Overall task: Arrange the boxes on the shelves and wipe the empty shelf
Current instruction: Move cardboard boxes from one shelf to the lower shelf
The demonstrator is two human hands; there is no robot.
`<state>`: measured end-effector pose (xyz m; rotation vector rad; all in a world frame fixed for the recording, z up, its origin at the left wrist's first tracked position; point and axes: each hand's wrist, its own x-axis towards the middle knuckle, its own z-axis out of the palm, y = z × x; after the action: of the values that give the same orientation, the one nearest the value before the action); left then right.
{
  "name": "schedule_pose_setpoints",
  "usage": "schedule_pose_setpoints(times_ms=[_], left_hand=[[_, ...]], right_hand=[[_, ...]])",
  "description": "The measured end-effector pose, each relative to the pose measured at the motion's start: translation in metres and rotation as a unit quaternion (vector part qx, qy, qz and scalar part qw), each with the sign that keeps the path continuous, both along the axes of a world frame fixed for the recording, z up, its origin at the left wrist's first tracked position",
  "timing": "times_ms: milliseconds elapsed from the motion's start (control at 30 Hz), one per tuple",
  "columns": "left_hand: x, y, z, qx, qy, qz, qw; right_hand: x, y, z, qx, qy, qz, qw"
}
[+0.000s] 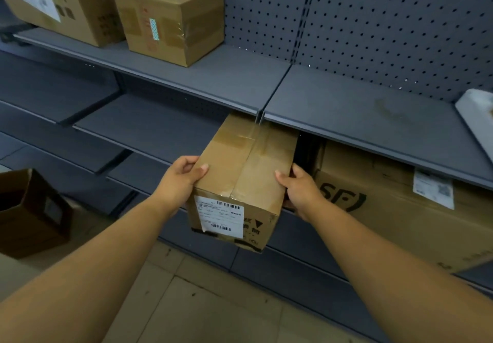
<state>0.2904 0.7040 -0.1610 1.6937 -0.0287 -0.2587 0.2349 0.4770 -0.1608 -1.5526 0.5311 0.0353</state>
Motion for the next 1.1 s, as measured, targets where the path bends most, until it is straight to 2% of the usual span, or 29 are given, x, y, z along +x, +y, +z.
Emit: schedule_pose_setpoints(times_ms=[167,267,433,567,667,800,967,1100], left_hand=[[0.025,-0.018,-0.004,-0.014,0.001,0.008,1.0],[0.041,-0.025,-0.003,-0.03,0.024,-0.003,0.999],[0.062,-0.03,-0.009,-0.056,0.066,-0.034,0.996],[0.073,-0.042,-0.013,-0.065,0.068,0.006,0.996],[0.079,-0.049,-0.013,-0.061,0.062,0.03,0.996],[0.083,-0.059,-0.011,-0.049,0.062,0.003,0.997],[0.093,-0.053,-0.012,-0.043,0.069,-0.081,0.993],[0.106,-0.048,-0.015,-0.027,0.043,-0.082,0.995]], right_hand=[[0.02,-0.012,-0.015,0.023,-0.013,0.025,0.999],[0.03,-0.014,-0.019,-0.01,-0.006,0.031,0.999],[0.04,-0.015,-0.022,-0.09,-0.011,-0.059,0.994],[0.037,-0.005,-0.031,-0.131,-0.034,0.011,0.991],[0.045,-0.011,-0.037,-0.164,-0.035,0.007,0.986],[0.054,-0.016,-0.041,-0.177,-0.022,-0.015,0.984],[0.063,-0.013,-0.04,-0.191,-0.004,-0.061,0.98],[0.069,-0.005,-0.038,-0.2,0.011,-0.09,0.976]])
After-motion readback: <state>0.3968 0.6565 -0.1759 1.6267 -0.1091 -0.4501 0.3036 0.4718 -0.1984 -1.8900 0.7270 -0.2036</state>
